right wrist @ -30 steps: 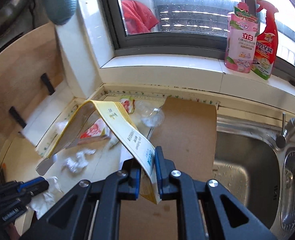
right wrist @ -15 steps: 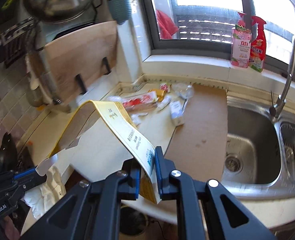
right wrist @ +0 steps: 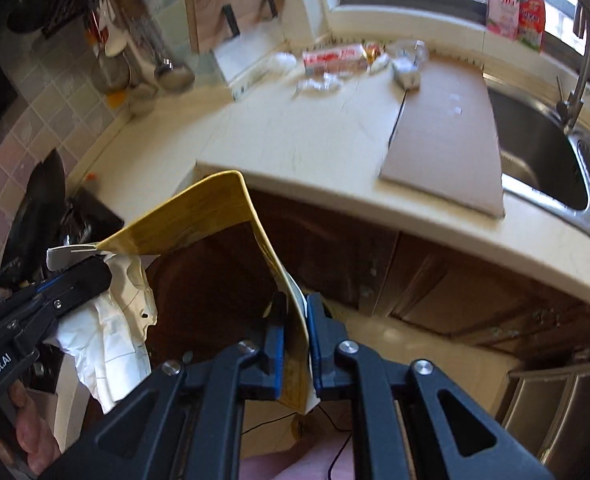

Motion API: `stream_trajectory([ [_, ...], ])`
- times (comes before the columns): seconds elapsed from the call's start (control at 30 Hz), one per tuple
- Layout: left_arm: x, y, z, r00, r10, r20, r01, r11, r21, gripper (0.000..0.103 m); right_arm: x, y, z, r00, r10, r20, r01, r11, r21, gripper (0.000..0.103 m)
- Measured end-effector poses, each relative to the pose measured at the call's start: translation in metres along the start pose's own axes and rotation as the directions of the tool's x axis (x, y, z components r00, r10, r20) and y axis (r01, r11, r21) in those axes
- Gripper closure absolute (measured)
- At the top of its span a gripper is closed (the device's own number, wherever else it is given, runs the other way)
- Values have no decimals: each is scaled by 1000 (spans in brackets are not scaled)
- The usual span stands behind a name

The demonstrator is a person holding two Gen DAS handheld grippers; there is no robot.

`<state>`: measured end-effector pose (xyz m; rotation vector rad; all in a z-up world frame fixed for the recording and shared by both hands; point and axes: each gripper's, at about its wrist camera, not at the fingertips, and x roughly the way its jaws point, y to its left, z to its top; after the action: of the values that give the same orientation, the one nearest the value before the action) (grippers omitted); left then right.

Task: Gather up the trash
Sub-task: 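Lower the wrapper and bag over the floor bin and open both tools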

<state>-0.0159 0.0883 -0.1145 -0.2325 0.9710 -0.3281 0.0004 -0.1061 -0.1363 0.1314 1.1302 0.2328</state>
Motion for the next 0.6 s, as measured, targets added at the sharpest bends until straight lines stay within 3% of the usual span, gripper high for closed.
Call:
stream_trajectory([
  [0.2, 47, 31, -41, 990, 31, -138, -40, 997, -62, 95, 34, -13, -21, 997, -11, -81, 15, 999, 48, 93],
  [0.4, 108, 63, -67, 965, 91, -246, -118, 988, -99, 95, 91, -39, -33, 986, -19, -163, 43, 988, 147, 93],
  [0.6, 178, 100, -84, 933, 139, -333, -194, 971, -139, 95, 177, -61, -54, 955, -32, -294, 97, 973, 211, 93],
])
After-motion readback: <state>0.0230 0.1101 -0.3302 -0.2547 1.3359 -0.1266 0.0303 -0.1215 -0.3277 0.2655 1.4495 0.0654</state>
